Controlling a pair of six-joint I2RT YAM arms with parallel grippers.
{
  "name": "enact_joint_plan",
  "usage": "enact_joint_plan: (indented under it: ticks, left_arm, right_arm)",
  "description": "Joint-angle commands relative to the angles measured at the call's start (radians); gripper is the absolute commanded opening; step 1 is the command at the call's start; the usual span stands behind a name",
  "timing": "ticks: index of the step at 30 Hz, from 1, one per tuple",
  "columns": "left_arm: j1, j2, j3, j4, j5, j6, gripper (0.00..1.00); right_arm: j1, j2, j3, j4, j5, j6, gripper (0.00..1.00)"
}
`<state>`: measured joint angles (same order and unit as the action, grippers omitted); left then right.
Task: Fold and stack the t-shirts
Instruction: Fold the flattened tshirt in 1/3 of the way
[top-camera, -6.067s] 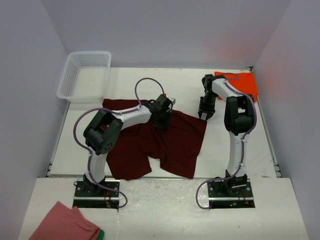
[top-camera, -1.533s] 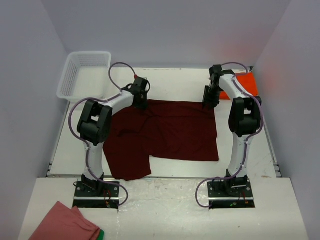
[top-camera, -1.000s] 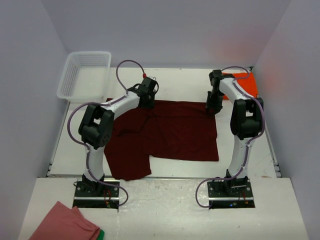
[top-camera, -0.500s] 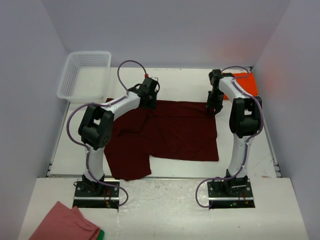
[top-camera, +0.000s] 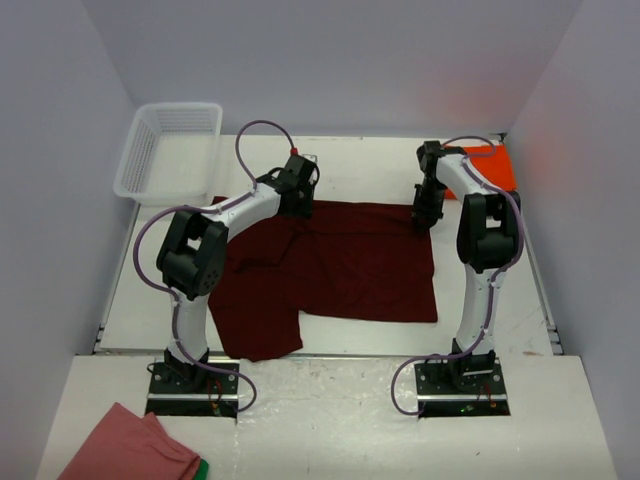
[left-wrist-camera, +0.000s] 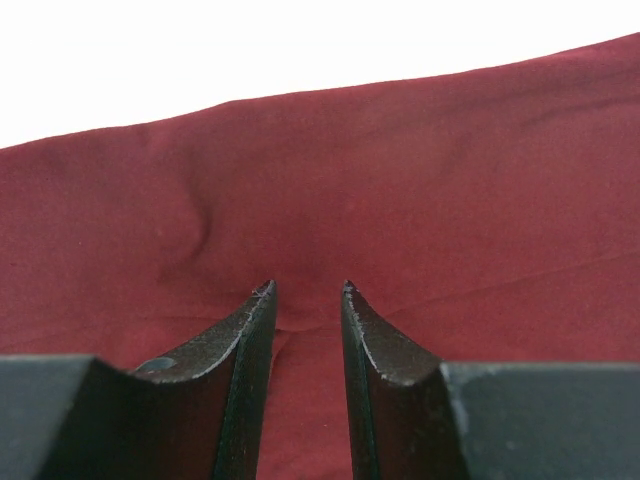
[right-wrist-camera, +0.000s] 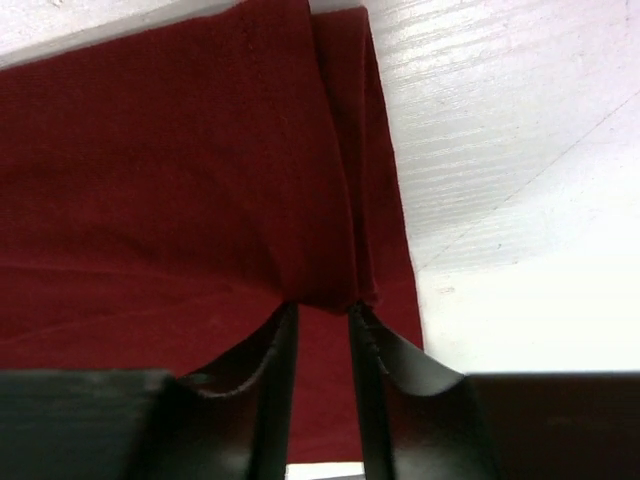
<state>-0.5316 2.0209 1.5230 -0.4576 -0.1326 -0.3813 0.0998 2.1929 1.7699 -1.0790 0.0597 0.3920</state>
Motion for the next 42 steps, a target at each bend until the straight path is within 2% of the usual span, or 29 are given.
enact_joint_plan:
  ticks: [1,2,4,10,16,23,34,38,40,42]
  left_arm:
    - [-0.004,-0.039,0.002,0.007,0.019,0.022,0.34]
    - [-0.004,-0.039,0.002,0.007,0.018,0.022,0.34]
    - [-0.004,-0.039,0.0,0.007,0.018,0.022,0.34]
    - [-0.004,-0.039,-0.004,0.007,0.019,0.022,0.34]
    - [-0.004,-0.042,-0.001,0.007,0.03,0.021,0.34]
    - [-0.004,-0.048,-0.015,0.007,0.037,0.021,0.34]
    - [-0.004,-0.025,0.0,0.007,0.047,0.033,0.34]
    - [-0.004,-0.017,0.011,0.0,0.051,0.041,0.34]
    - [-0.004,-0.019,0.019,-0.001,0.056,0.042,0.34]
    - [-0.004,-0.021,0.028,-0.004,0.06,0.044,0.34]
  right_arm:
    - [-0.006,0.005,0.036,-0.015,-0.021,0.01,0.23]
    - [-0.008,0.004,0.036,-0.013,-0.023,0.01,0.09]
    - [-0.008,0.004,0.037,-0.012,-0.02,0.01,0.01]
    - [-0.009,-0.048,0.017,0.022,-0.003,0.024,0.0]
    - [-0.017,-0.13,-0.01,0.042,-0.09,0.025,0.0]
    - [-0.025,-0.168,-0.021,0.027,-0.103,0.033,0.0]
    - [-0.019,-0.105,-0.055,-0.093,0.067,0.019,0.0]
    - [-0.012,-0.094,-0.056,-0.102,0.068,0.016,0.0]
    - [-0.005,-0.084,-0.052,-0.105,0.063,0.012,0.06]
    - [0.004,-0.075,-0.041,-0.11,0.049,0.005,0.23]
